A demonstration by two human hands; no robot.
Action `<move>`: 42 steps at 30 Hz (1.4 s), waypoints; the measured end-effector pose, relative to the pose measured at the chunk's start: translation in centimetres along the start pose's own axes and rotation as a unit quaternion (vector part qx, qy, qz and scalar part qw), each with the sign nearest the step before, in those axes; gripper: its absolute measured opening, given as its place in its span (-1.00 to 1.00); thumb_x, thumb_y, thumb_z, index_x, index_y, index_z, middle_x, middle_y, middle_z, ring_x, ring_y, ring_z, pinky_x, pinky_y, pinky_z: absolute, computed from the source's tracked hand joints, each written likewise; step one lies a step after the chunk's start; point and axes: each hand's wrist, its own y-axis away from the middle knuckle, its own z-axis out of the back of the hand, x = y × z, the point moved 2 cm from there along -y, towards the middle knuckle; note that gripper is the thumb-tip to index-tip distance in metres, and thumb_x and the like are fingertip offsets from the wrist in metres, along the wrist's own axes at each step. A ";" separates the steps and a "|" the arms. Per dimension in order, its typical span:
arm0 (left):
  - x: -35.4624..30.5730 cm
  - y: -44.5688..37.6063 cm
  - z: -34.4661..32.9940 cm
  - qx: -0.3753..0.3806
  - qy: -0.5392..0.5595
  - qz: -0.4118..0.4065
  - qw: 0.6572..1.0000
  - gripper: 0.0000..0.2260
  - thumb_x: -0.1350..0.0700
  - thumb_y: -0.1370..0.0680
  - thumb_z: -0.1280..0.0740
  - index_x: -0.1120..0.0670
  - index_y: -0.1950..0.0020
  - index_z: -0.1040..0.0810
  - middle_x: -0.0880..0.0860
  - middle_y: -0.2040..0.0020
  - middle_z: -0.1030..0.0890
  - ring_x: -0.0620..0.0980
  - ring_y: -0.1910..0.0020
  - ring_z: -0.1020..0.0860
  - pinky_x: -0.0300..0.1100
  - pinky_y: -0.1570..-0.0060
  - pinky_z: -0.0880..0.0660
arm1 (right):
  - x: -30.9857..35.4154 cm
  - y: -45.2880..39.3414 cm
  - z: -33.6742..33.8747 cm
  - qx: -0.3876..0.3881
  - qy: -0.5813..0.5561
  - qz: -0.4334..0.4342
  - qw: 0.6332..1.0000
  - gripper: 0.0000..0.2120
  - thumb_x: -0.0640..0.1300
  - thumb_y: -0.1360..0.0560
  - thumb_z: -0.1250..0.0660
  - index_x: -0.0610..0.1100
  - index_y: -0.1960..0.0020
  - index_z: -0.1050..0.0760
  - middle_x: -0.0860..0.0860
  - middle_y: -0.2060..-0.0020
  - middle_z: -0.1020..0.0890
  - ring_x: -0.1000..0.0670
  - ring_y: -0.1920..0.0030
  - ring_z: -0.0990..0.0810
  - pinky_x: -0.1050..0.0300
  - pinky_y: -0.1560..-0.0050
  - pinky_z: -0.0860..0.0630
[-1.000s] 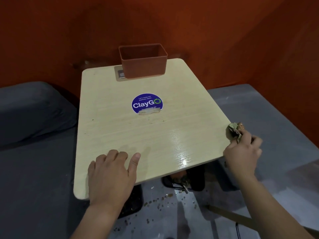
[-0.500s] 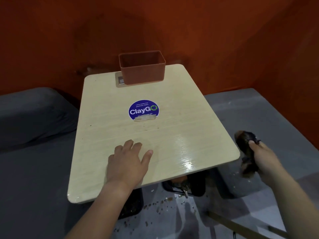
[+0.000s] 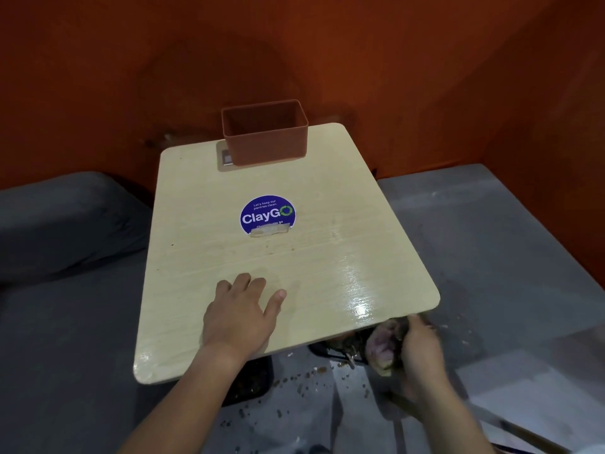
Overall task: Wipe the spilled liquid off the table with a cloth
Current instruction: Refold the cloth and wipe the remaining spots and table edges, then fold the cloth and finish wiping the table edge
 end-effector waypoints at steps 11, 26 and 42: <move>3.5 0.2 1.7 0.164 0.187 -0.064 0.966 -0.48 -0.32 -0.69 -0.07 -0.11 -0.52 -0.48 -0.07 -0.59 -0.38 -0.03 -0.63 -0.19 -0.13 -0.59 -0.10 | -0.2 10.5 -6.1 0.240 -0.034 -0.153 0.958 -0.70 -0.24 -0.68 -0.24 -0.37 -0.31 -0.58 -0.34 -0.19 -0.68 -0.23 -0.19 -0.65 -0.11 -0.31 -0.53; -1.2 -0.5 12.6 0.075 0.433 -0.029 0.898 -0.63 -0.27 -0.40 -0.52 0.04 0.21 -0.66 -0.08 0.33 -0.68 -0.20 0.39 -0.56 -0.18 0.33 -0.48 | 14.5 12.1 -13.1 0.158 0.047 0.196 0.967 -0.56 0.28 -0.53 -0.41 -0.12 0.00 -0.56 -0.10 0.12 -0.74 -0.02 0.16 -0.72 -0.06 0.10 -0.66; 0.3 -23.8 16.3 -0.105 0.469 0.123 0.868 -0.72 0.02 -0.69 -0.34 0.08 0.19 -0.64 0.10 0.16 -0.72 0.08 0.12 -0.67 -0.07 0.17 -0.57 | 35.5 -6.6 -25.0 0.310 0.232 0.424 0.819 -0.68 -0.36 -0.61 -0.36 0.05 -0.11 -0.65 0.06 -0.19 -0.64 -0.02 -0.29 -0.59 -0.04 -0.30 -0.60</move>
